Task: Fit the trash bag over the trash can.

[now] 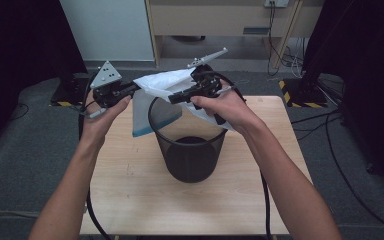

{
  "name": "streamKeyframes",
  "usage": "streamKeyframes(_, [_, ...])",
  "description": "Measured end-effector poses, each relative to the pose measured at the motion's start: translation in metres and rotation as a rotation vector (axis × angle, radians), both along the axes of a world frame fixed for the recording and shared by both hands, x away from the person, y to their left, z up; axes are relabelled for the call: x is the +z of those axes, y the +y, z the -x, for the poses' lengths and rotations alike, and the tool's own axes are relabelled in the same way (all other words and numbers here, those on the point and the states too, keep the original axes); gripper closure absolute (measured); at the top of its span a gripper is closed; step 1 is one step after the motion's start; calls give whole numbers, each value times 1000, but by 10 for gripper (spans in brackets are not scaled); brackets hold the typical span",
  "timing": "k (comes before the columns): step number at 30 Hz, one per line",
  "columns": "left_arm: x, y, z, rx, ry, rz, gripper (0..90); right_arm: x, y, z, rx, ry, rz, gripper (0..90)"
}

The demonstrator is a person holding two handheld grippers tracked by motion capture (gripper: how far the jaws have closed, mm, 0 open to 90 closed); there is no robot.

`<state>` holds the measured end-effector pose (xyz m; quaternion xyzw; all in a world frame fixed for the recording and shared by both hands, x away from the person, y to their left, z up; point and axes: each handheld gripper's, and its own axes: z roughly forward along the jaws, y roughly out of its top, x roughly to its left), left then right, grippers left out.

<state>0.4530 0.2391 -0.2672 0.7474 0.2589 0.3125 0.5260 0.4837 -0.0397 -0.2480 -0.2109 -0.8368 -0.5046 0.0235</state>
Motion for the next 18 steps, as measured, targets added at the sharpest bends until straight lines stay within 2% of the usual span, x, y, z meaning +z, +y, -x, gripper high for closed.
streamKeyframes(10, [-3, 8, 8, 9, -7, 25, 899, 3, 12, 9, 26, -3, 15, 900])
streamKeyframes(18, [1, 18, 13, 26, -22, 36, 899, 7, 27, 15, 56, -8, 22, 900])
